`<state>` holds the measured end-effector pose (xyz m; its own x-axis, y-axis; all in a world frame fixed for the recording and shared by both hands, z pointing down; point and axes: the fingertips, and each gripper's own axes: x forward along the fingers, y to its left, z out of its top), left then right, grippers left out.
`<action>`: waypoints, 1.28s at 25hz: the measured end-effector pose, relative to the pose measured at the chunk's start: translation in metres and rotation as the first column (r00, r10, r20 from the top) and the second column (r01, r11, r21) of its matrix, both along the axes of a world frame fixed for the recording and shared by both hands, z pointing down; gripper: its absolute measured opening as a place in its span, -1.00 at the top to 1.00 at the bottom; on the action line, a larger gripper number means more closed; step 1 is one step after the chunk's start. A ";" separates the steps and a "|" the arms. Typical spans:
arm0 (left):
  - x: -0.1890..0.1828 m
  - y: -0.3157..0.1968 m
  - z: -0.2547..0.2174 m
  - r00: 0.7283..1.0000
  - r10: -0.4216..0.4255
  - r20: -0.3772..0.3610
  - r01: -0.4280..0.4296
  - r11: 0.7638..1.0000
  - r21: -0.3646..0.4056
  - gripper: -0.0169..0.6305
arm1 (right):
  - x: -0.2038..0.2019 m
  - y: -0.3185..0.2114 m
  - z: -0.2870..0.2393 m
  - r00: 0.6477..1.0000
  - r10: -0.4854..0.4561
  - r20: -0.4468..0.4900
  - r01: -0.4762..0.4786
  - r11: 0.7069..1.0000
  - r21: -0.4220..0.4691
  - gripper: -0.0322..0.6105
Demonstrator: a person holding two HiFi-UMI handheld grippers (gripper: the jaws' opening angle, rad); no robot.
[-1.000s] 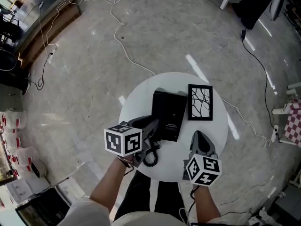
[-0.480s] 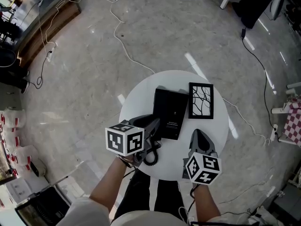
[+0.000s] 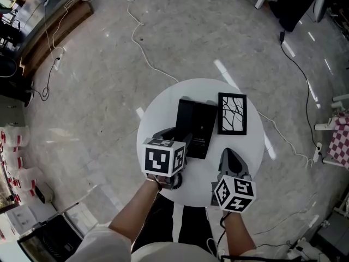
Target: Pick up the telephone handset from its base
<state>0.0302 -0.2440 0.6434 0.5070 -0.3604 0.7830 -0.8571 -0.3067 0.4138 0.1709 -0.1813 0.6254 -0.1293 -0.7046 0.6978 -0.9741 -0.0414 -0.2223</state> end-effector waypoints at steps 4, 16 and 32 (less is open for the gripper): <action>-0.001 0.000 -0.001 1.000 0.002 -0.024 -0.002 1.000 -0.004 0.31 | 0.005 0.002 -0.002 1.000 0.008 0.001 -0.008 1.000 0.000 0.83; -0.003 0.018 -0.009 0.990 0.009 -0.138 -0.012 1.000 -0.018 0.32 | 0.011 0.003 -0.004 1.000 0.010 0.002 -0.010 1.000 0.009 0.83; -0.017 0.024 -0.086 0.969 -0.006 -0.245 0.032 0.994 0.103 0.32 | -0.005 -0.007 -0.060 1.000 -0.010 -0.014 0.012 0.993 0.119 0.83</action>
